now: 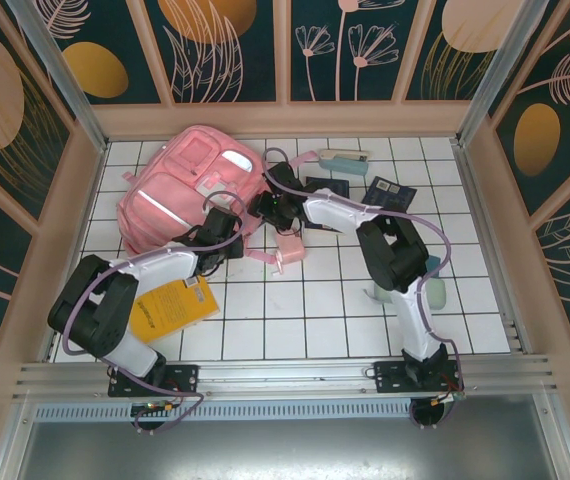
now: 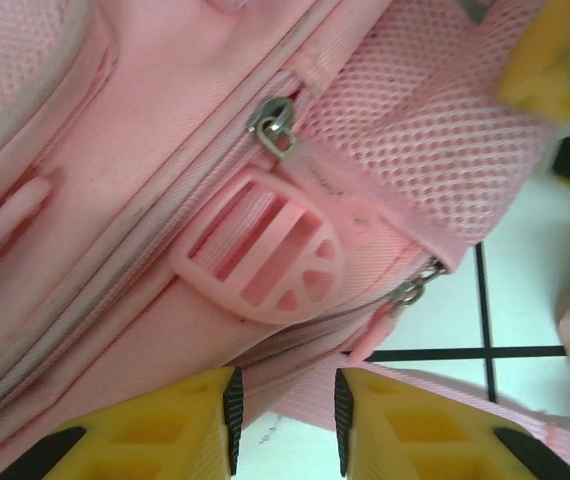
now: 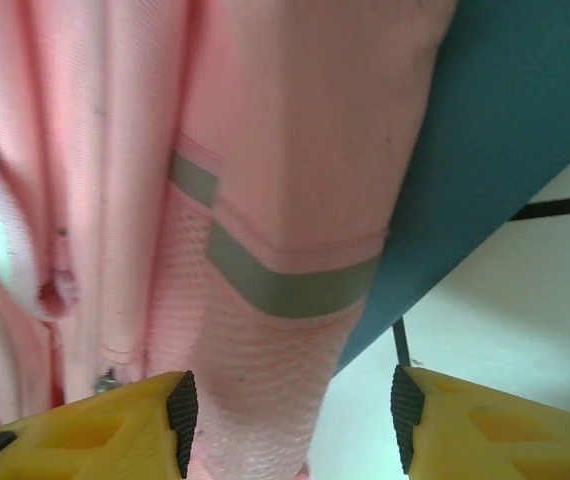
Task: Pack the student bag
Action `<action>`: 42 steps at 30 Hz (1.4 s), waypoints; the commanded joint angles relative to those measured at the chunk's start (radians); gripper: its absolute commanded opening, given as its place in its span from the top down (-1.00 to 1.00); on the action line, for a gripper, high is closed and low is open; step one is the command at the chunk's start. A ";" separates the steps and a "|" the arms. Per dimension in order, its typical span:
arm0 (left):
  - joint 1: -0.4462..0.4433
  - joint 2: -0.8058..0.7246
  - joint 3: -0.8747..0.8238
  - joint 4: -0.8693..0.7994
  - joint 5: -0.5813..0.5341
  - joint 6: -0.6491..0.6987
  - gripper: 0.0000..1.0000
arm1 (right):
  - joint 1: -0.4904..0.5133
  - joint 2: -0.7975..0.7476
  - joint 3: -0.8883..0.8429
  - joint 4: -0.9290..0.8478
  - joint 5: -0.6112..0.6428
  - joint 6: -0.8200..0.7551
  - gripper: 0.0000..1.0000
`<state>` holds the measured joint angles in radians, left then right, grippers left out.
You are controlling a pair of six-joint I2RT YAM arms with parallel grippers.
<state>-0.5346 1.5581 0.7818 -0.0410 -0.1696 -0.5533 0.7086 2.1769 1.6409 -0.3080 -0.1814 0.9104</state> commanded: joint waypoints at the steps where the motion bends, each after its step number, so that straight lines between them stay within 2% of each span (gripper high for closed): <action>1: 0.009 -0.023 -0.006 0.043 0.048 0.009 0.37 | 0.005 0.035 0.027 -0.028 -0.042 0.032 -0.11; 4: 0.008 -0.015 -0.006 0.054 0.084 0.002 0.42 | 0.005 0.048 0.037 -0.006 -0.053 0.035 -0.04; 7: 0.009 0.004 -0.009 0.076 0.112 -0.011 0.44 | 0.003 0.050 0.036 0.011 -0.058 0.029 0.12; 13: 0.009 0.065 0.012 0.084 0.104 -0.020 0.47 | 0.002 0.044 0.026 0.027 -0.064 0.027 0.44; 21: 0.009 0.124 0.036 0.076 0.073 -0.029 0.48 | 0.002 0.040 0.014 0.036 -0.066 0.031 0.45; 33: 0.008 0.214 0.085 0.099 0.118 -0.025 0.44 | 0.002 0.041 0.005 0.043 -0.071 0.036 0.45; 42: 0.008 0.099 0.080 0.045 0.090 -0.039 0.43 | 0.000 0.043 0.003 0.046 -0.069 0.041 0.46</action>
<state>-0.5346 1.7195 0.8478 0.0181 -0.0746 -0.5797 0.7086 2.2127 1.6478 -0.2726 -0.2367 0.9348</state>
